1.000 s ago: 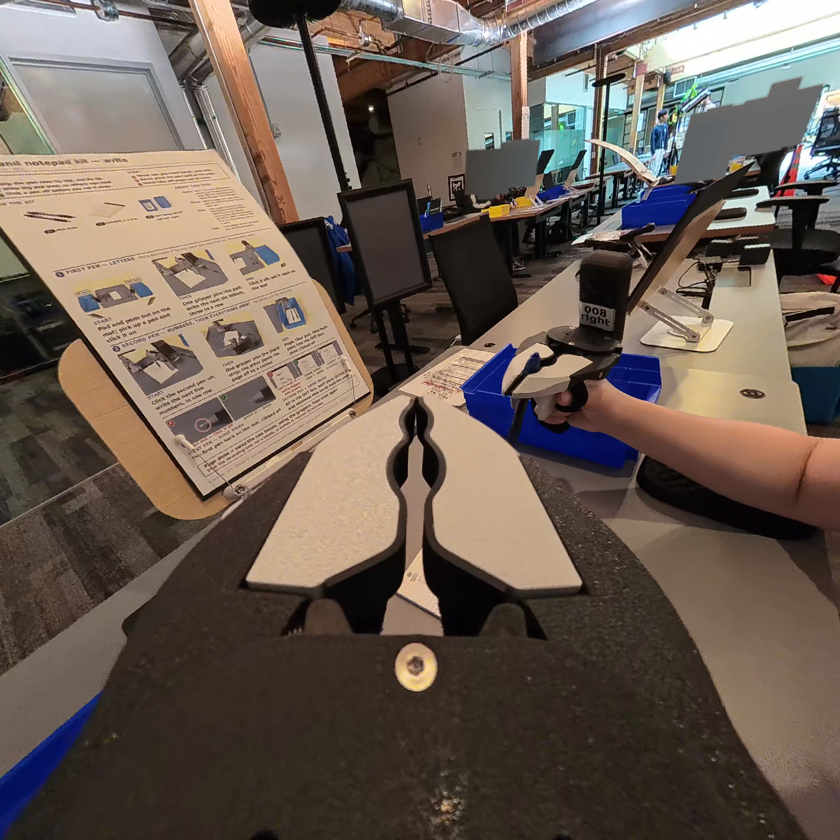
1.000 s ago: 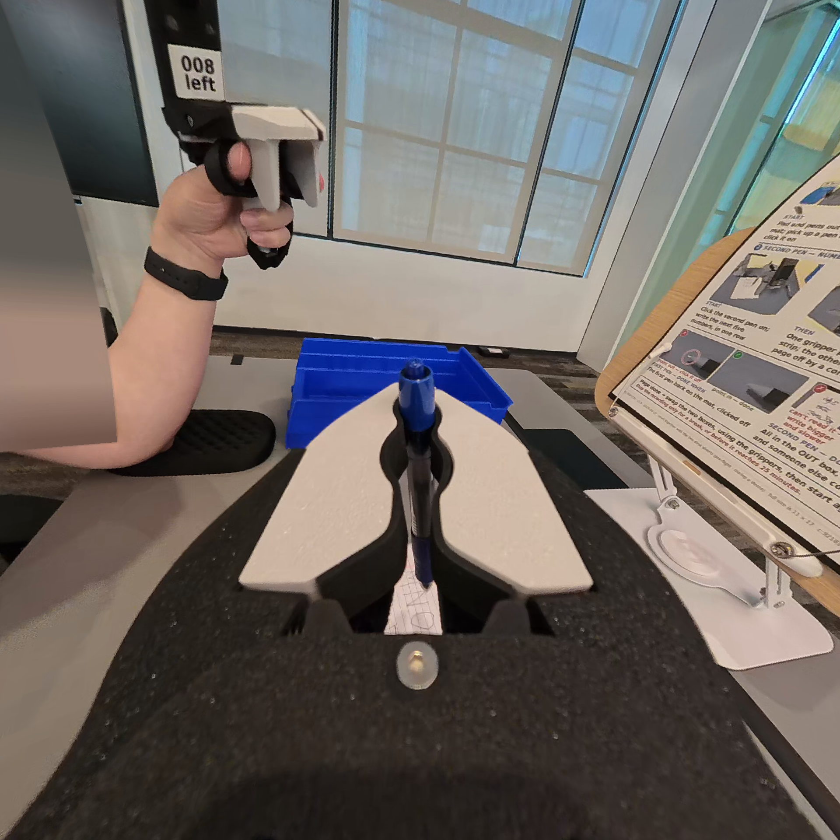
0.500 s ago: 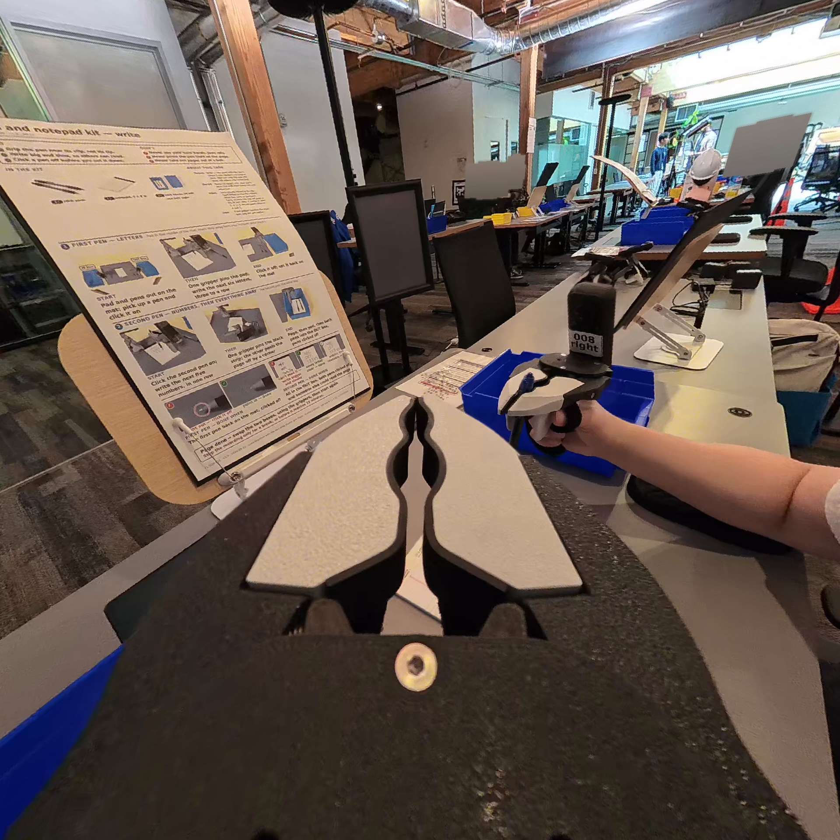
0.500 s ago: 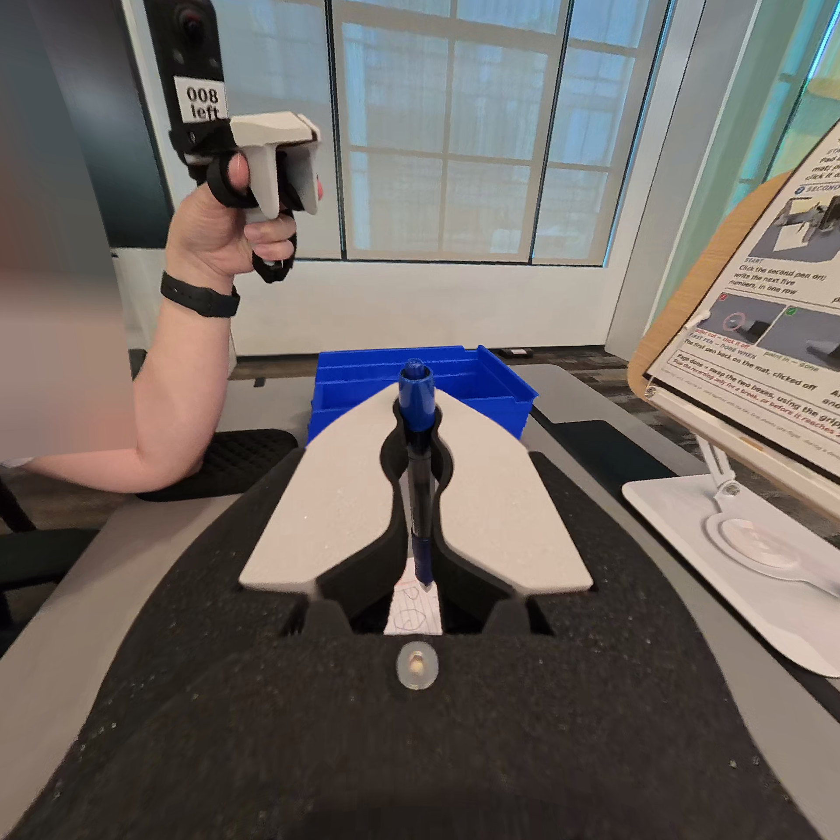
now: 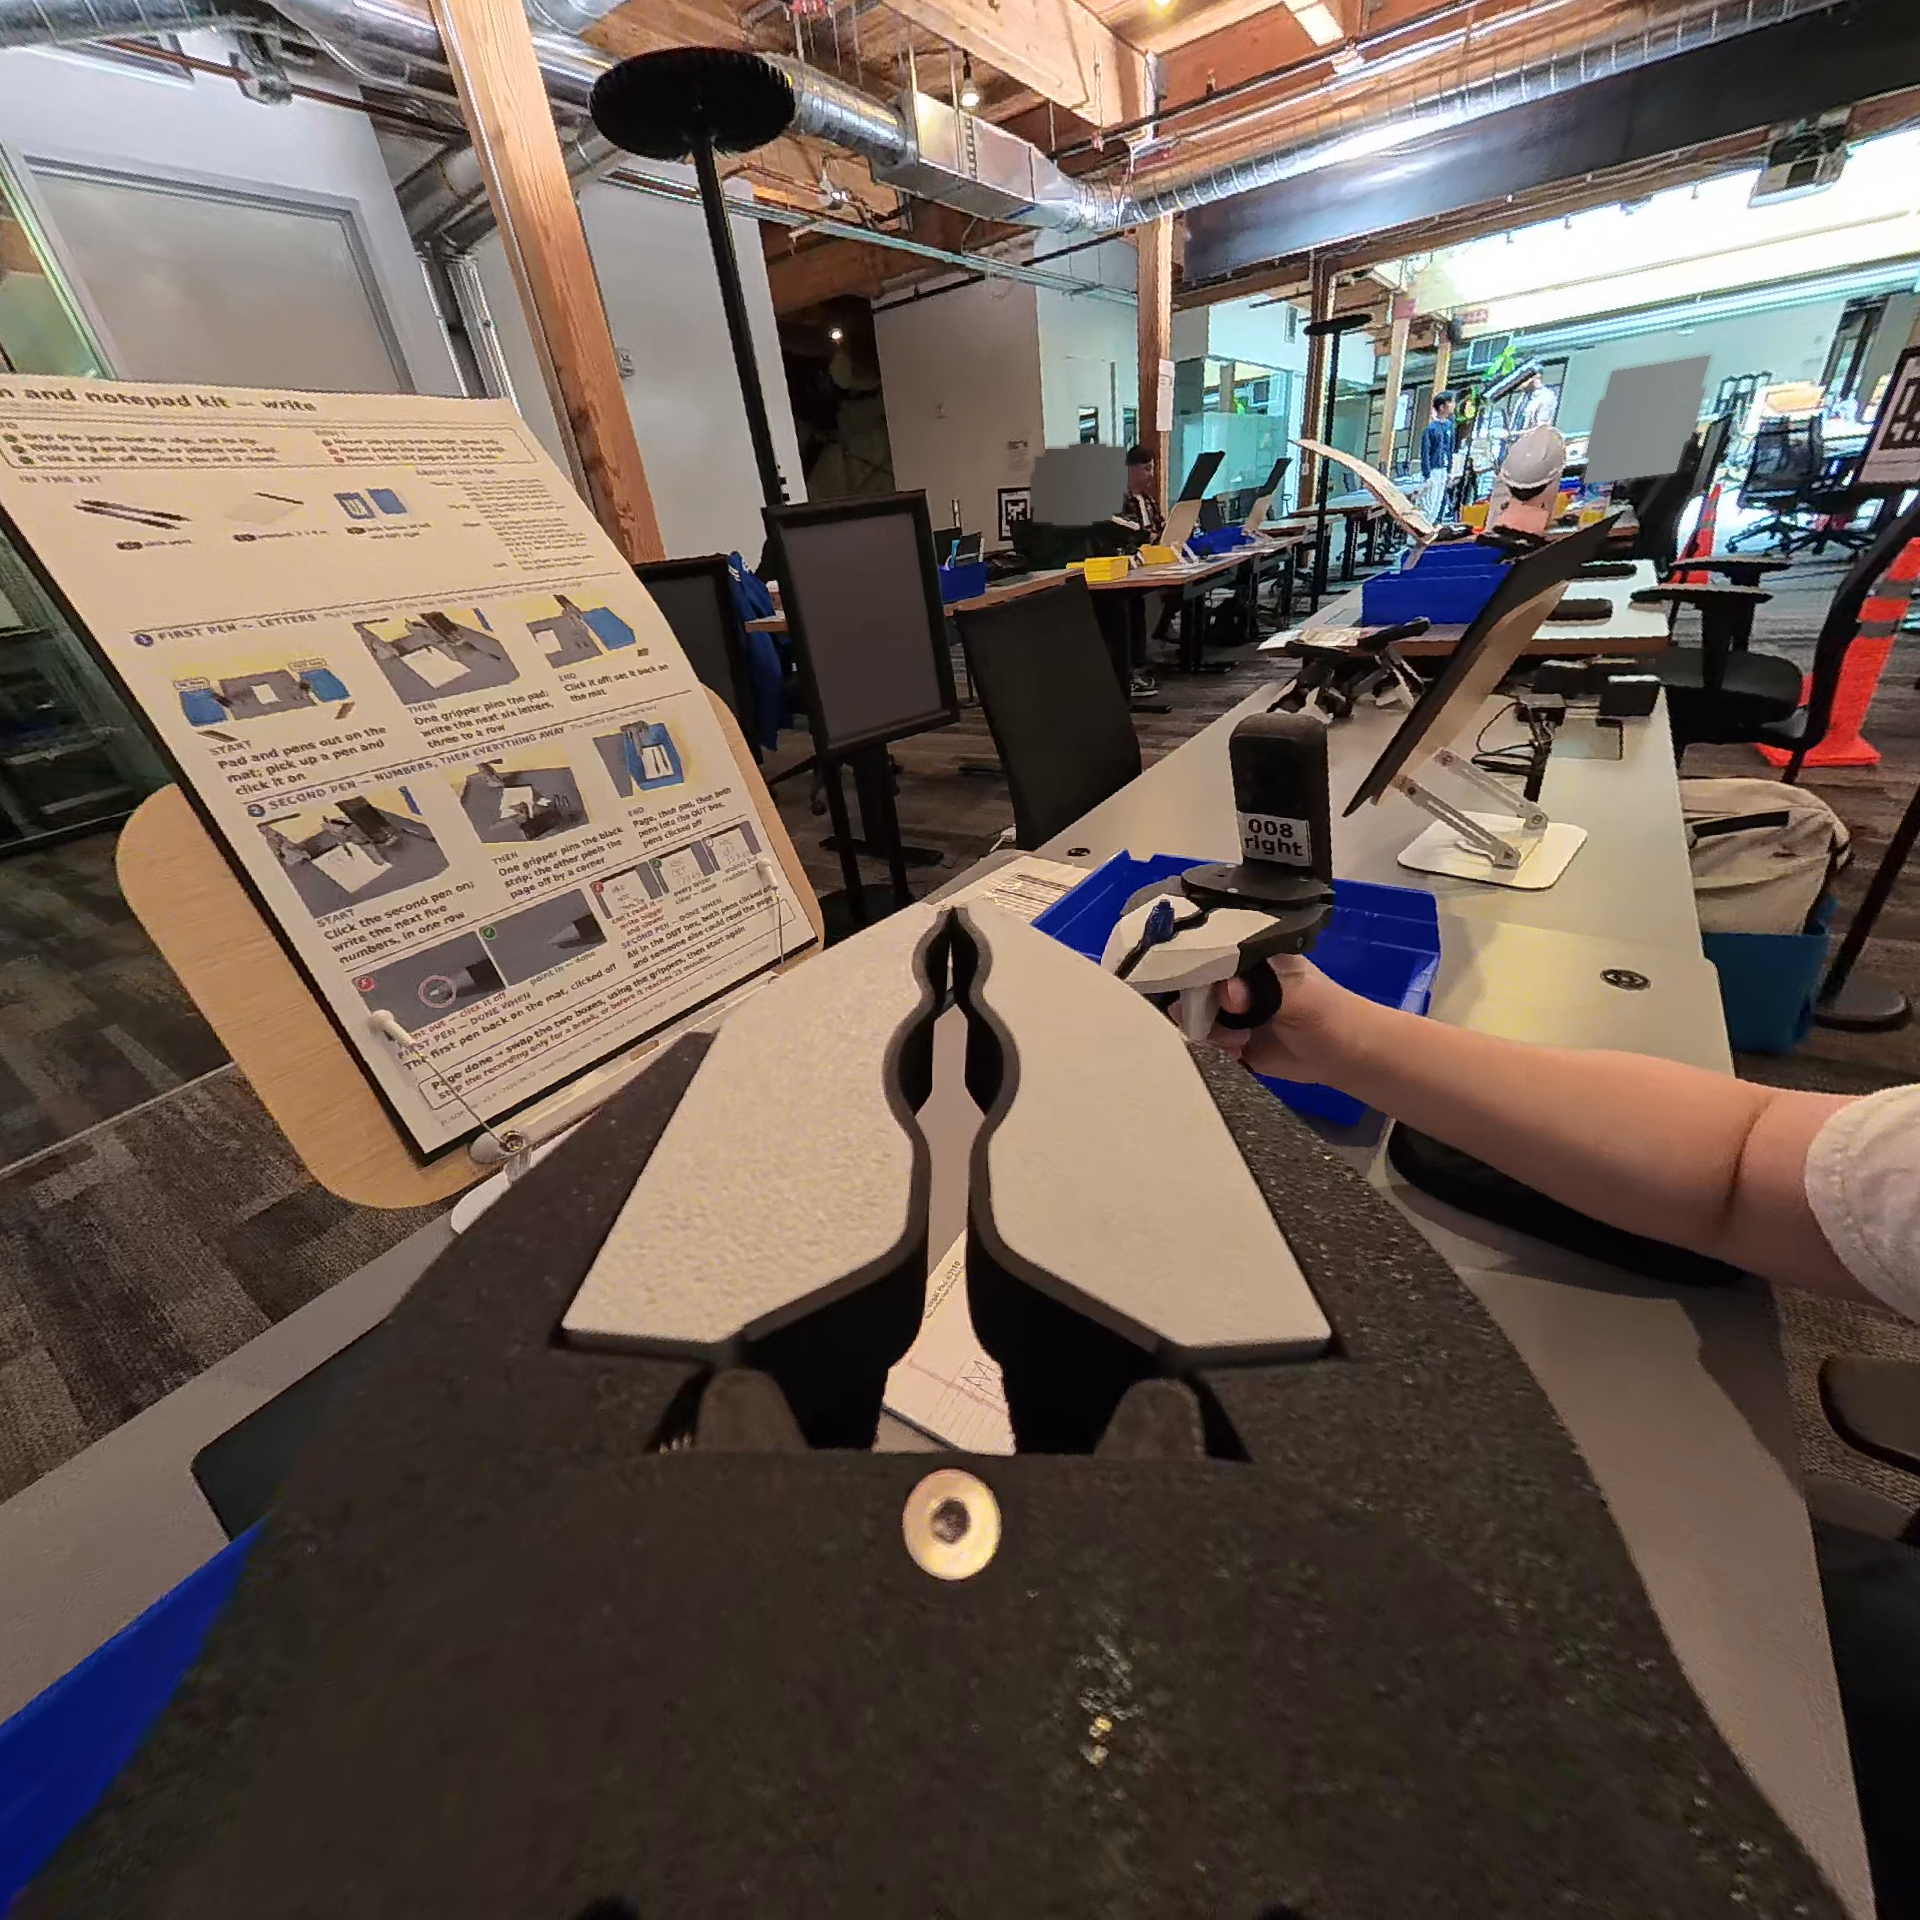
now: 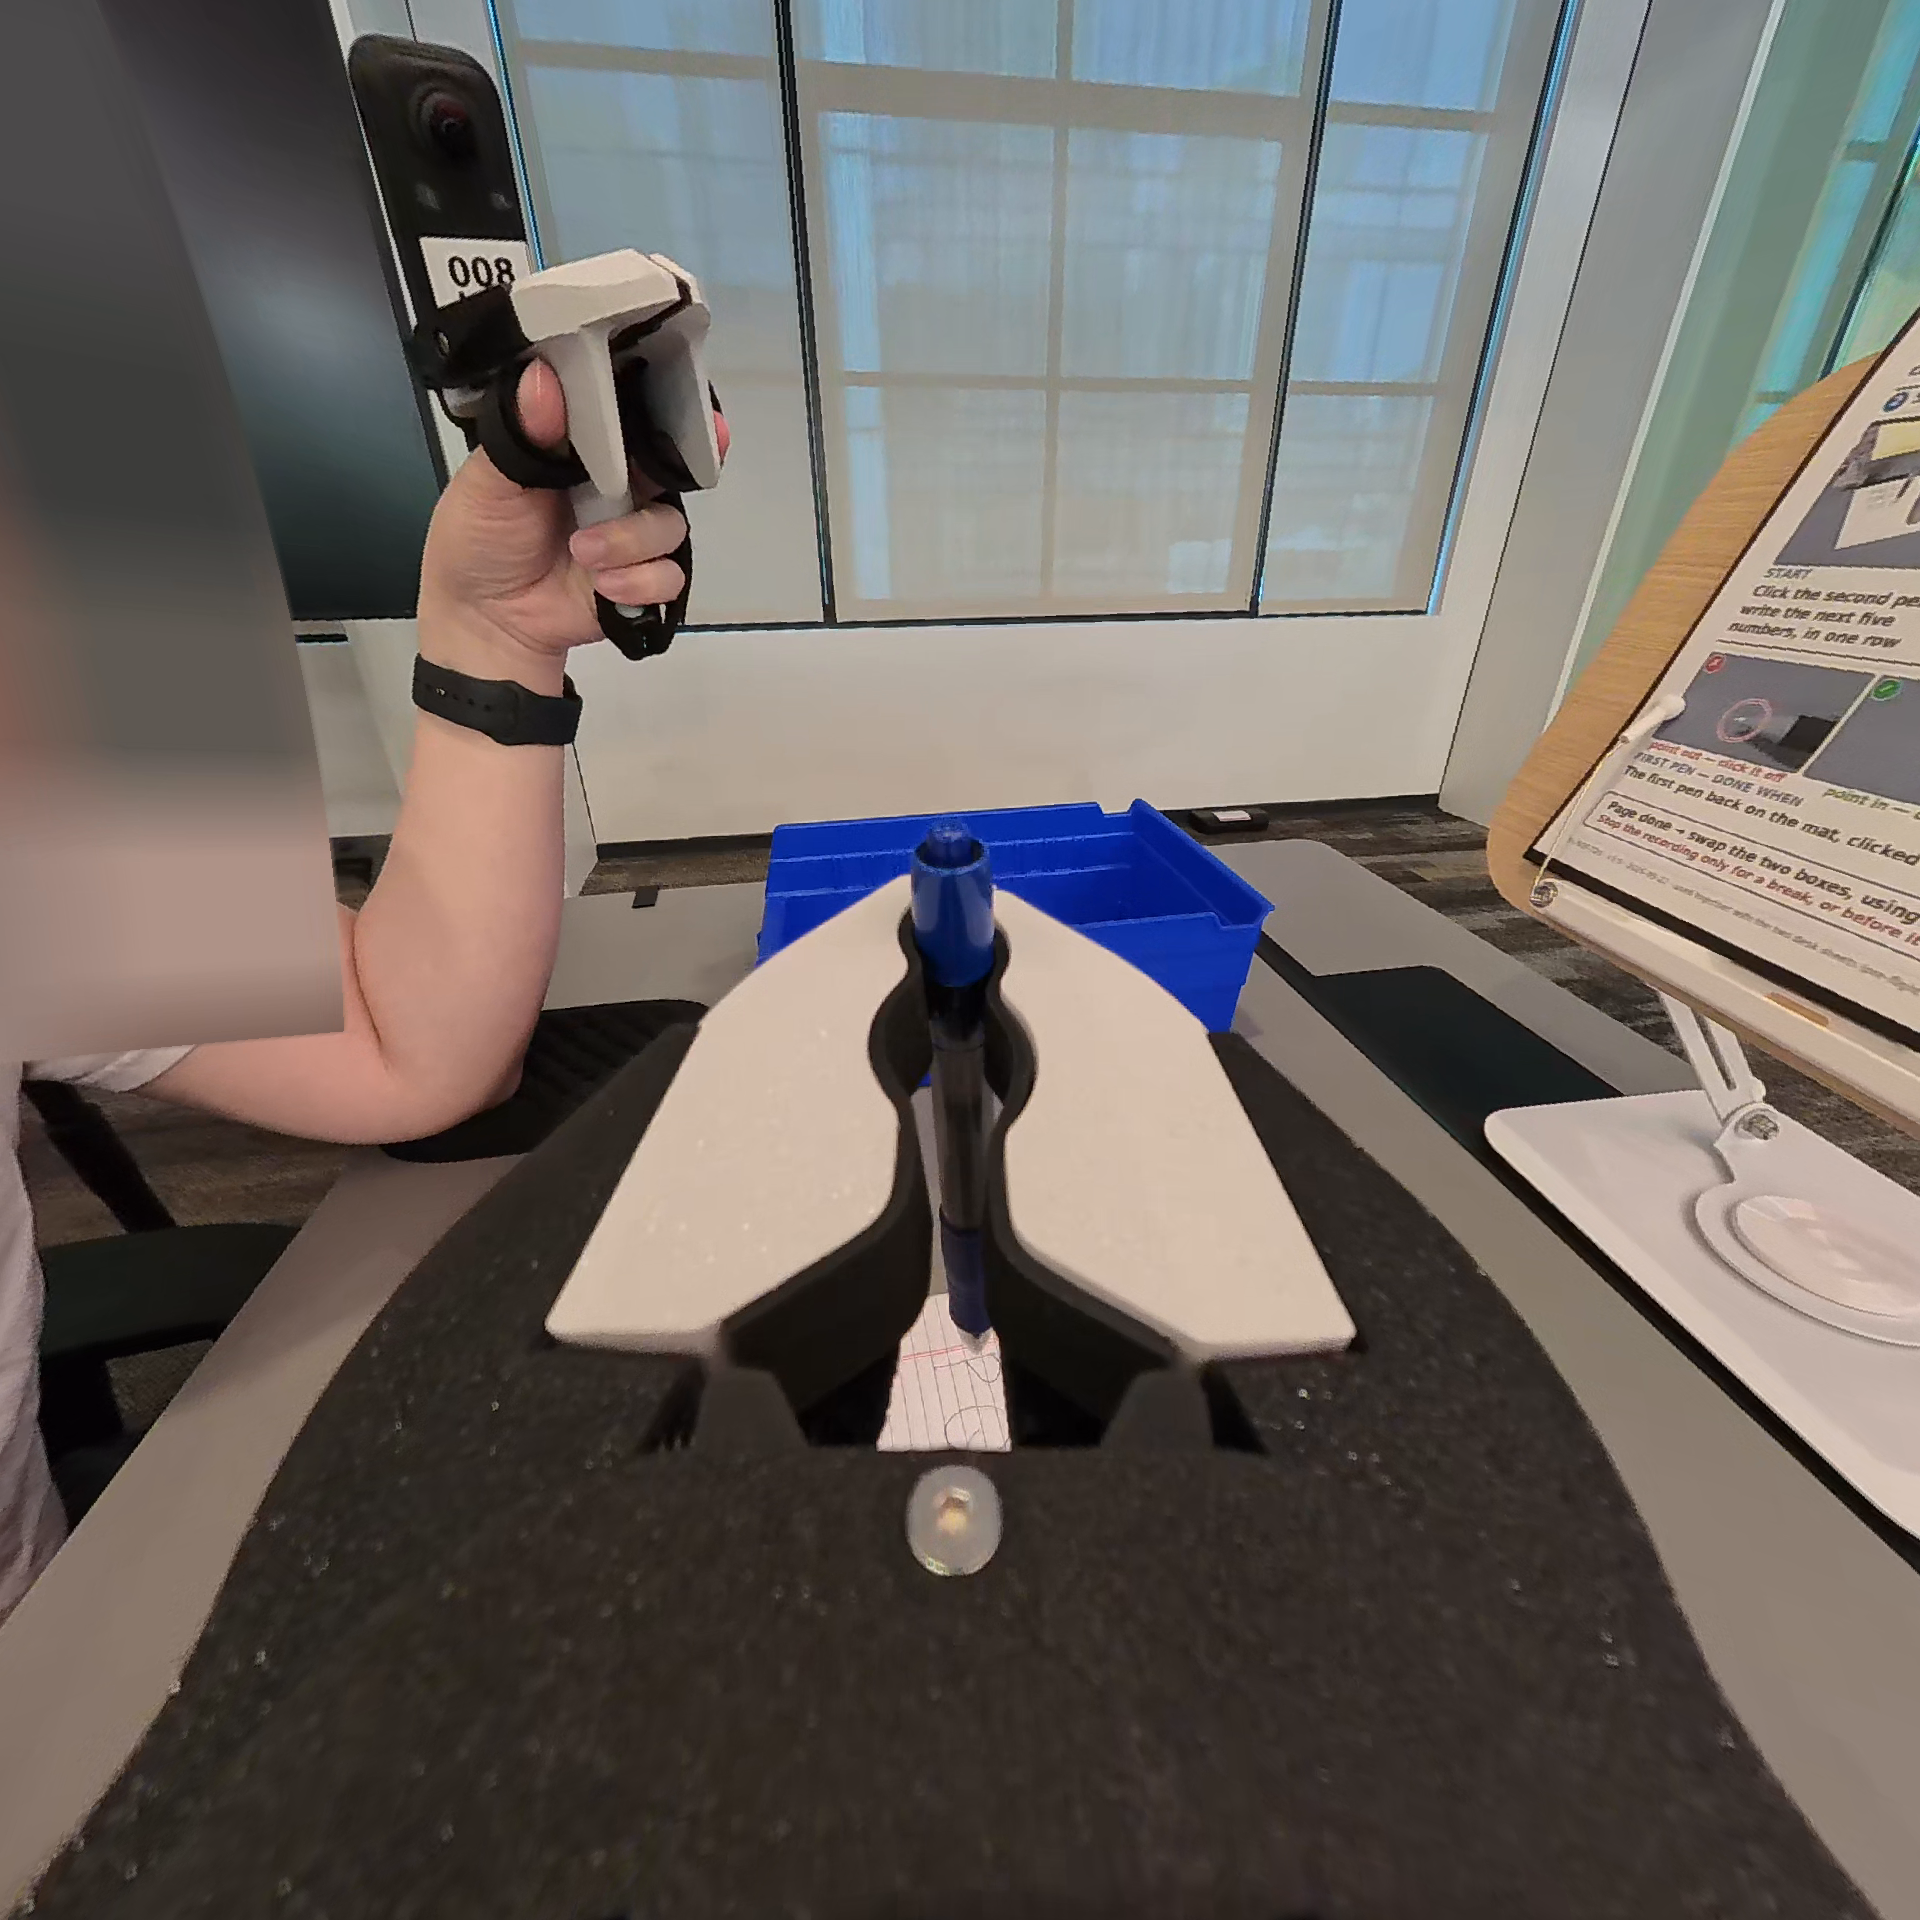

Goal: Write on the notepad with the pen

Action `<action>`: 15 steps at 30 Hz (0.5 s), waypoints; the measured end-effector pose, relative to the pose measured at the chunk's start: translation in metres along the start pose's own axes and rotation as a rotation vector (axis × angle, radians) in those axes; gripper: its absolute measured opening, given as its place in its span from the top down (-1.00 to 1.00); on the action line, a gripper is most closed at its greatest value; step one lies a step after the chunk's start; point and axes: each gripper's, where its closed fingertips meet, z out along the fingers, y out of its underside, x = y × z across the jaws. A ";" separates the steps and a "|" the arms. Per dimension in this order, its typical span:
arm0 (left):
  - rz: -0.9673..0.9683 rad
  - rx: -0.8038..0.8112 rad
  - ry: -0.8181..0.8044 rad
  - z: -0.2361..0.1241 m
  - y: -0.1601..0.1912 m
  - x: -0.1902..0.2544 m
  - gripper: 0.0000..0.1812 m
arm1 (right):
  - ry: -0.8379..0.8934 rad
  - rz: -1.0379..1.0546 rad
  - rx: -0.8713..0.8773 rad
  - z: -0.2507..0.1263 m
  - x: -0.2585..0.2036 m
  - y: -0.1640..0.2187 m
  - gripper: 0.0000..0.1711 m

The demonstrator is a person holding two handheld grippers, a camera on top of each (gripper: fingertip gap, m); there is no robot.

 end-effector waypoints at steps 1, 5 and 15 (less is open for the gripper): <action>0.003 -0.001 -0.003 0.000 0.000 0.000 1.00 | 0.003 -0.003 -0.004 0.000 0.000 0.001 0.95; 0.009 -0.009 -0.009 0.001 0.002 -0.001 1.00 | 0.004 -0.001 -0.014 0.001 0.001 0.004 0.95; 0.014 -0.044 0.004 0.007 0.009 0.000 1.00 | -0.021 0.041 0.018 -0.002 0.001 0.001 0.95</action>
